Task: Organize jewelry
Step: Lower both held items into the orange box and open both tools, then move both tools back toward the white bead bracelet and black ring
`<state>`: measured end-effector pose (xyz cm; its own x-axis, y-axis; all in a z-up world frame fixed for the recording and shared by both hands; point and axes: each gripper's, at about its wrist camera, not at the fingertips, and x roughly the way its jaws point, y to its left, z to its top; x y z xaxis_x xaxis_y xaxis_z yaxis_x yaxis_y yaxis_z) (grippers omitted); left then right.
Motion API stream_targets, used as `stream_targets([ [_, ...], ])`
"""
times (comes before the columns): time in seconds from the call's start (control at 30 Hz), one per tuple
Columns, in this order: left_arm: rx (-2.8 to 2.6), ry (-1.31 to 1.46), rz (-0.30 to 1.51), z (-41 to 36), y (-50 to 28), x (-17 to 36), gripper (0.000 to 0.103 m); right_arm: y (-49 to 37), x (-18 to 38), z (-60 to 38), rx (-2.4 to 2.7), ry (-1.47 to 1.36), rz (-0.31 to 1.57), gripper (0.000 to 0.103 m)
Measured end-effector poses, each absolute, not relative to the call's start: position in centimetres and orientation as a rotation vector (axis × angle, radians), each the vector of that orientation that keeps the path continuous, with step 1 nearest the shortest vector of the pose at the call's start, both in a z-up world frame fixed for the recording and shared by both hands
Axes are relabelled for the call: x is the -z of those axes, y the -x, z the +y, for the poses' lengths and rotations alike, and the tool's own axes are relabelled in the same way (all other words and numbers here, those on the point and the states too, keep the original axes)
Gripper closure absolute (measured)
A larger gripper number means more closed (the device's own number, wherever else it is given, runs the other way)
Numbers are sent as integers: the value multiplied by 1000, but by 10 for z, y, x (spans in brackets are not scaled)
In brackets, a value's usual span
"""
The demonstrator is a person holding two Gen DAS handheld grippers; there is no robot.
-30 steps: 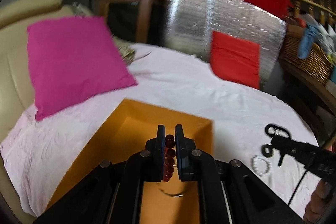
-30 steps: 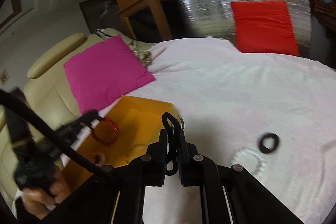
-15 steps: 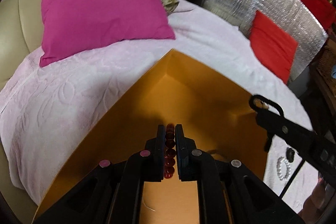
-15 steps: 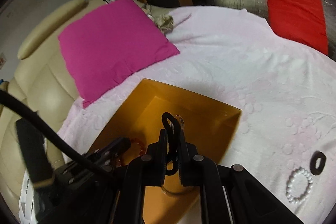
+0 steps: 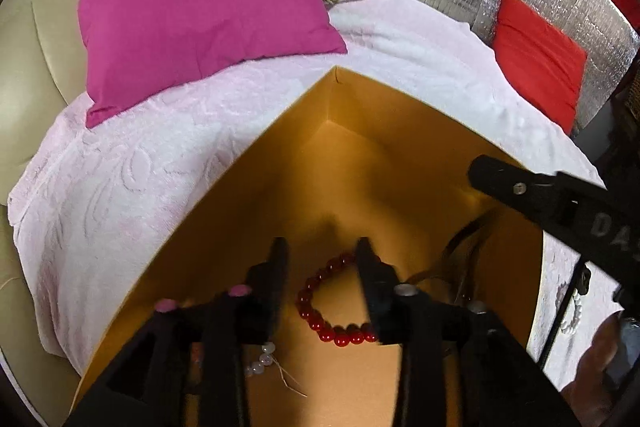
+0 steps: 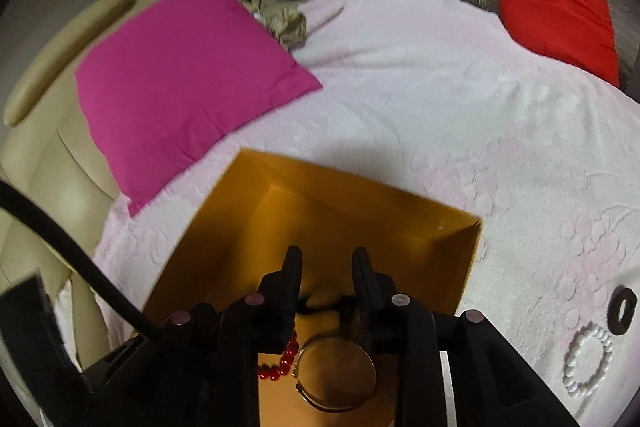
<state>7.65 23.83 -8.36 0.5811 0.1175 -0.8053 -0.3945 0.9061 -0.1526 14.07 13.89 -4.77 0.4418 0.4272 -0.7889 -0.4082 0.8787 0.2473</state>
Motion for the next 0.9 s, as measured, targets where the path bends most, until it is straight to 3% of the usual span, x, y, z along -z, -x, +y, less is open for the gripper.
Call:
stream_targets([
  [0.1,-335,303,866,236,-73,75,49,-136,36,124,-517,-72,947,55],
  [0.27,-376,273,811,231,-69,63,37,-121,14,90,-506,-80,868,54],
  [0.4,-433,229,749,218,-66,50,35,-109,-2,51,-459,-74,808,41],
  [0.63,-459,131,661,171,-59,31,30,-85,-12,-40,-329,-58,753,38],
  [0.9,-423,-93,522,81,-51,15,22,-57,21,-135,-174,-139,748,38],
])
